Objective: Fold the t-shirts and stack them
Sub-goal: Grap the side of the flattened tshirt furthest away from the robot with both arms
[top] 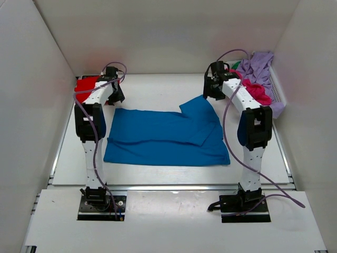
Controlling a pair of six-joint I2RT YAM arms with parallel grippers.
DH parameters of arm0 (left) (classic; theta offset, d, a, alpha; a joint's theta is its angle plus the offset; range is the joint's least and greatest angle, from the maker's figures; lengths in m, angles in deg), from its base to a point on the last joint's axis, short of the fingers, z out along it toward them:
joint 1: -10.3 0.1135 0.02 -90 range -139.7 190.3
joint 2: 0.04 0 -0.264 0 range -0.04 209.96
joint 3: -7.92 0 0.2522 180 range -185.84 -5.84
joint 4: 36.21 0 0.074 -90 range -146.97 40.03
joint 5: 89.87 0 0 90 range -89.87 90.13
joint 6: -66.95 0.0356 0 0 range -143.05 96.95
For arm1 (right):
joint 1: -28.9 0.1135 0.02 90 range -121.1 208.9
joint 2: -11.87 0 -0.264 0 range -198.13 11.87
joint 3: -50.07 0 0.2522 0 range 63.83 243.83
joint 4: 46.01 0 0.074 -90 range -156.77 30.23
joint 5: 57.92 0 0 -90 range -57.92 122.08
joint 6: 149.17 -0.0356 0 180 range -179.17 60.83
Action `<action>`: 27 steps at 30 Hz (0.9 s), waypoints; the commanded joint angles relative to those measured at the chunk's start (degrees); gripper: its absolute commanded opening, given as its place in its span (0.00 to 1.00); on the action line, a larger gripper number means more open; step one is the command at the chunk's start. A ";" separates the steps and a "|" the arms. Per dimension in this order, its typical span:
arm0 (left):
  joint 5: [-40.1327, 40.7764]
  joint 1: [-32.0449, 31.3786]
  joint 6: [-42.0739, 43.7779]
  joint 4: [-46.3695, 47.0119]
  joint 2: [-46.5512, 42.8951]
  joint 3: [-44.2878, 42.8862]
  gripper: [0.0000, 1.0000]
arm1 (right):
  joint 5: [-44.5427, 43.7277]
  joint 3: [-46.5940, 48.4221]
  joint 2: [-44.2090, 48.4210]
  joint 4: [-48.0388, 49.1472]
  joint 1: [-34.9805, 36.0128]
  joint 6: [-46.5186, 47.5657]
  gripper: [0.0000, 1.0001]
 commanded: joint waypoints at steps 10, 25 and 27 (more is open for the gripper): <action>-0.09 0.63 -0.98 -4.90 0.91 -1.14 0.56 | 3.22 12.17 -8.13 -1.77 -0.48 0.33 0.57; -1.59 1.16 0.17 -6.82 -1.65 -3.41 0.65 | 3.40 15.26 -12.18 -3.45 0.41 -0.11 0.58; -1.60 0.64 0.25 -7.62 -0.77 -3.06 0.64 | 3.93 16.05 -13.06 -3.89 0.23 -0.20 0.58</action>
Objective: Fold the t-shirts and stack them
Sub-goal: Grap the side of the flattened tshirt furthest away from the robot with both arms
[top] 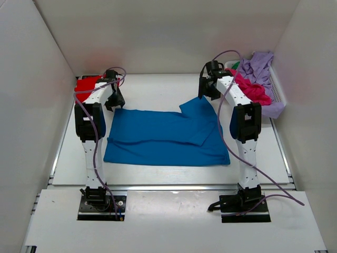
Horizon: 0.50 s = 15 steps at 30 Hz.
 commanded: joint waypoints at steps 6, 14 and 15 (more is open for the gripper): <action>-2.21 -0.77 -1.13 -1.72 -5.38 3.73 0.64 | 0.19 3.81 -1.79 -0.60 0.10 -0.29 0.60; -3.53 -1.03 -2.01 -0.67 -5.47 6.91 0.03 | 1.25 5.30 -4.08 0.02 0.71 -0.99 0.64; -3.79 -0.86 -1.92 -0.75 -5.39 7.26 0.00 | 1.16 5.48 -4.52 0.54 0.63 -1.25 0.65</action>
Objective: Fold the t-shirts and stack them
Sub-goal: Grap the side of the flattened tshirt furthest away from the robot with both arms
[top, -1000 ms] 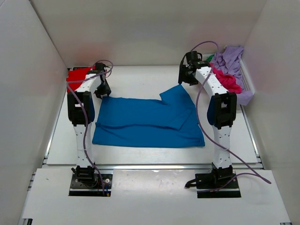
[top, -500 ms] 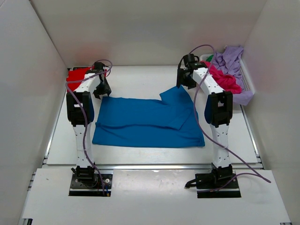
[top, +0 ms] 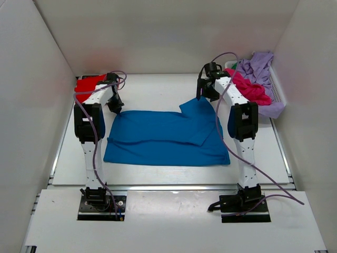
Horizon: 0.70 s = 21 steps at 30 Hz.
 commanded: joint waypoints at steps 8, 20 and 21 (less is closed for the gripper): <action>-1.63 -1.05 0.38 -0.30 -3.31 1.09 0.00 | -1.11 15.78 -8.98 -0.56 0.19 -4.39 0.65; -2.16 -0.79 0.55 -0.12 -4.72 1.71 0.00 | -7.01 32.43 -20.69 -8.13 0.71 -6.51 0.60; -2.33 -0.88 0.38 -0.03 -4.72 1.45 0.00 | -7.79 32.61 -20.87 -8.66 0.89 -6.16 0.61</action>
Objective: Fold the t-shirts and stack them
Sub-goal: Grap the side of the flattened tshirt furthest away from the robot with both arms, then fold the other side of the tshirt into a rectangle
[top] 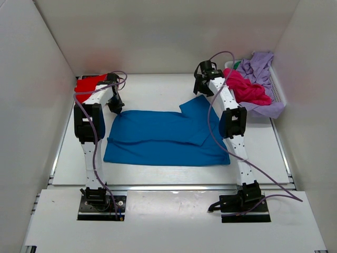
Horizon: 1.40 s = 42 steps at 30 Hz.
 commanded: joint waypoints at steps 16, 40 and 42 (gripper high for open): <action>-2.05 0.04 0.22 0.45 -4.77 3.21 0.00 | -3.19 3.61 -2.78 -4.11 -0.07 2.66 0.00; -10.49 2.76 3.74 10.29 -17.42 15.50 0.00 | -7.23 -6.84 17.96 -9.46 2.03 6.80 0.00; -11.98 4.59 3.39 11.09 -18.65 17.43 0.00 | -8.28 -9.03 21.11 -9.12 3.17 7.06 0.00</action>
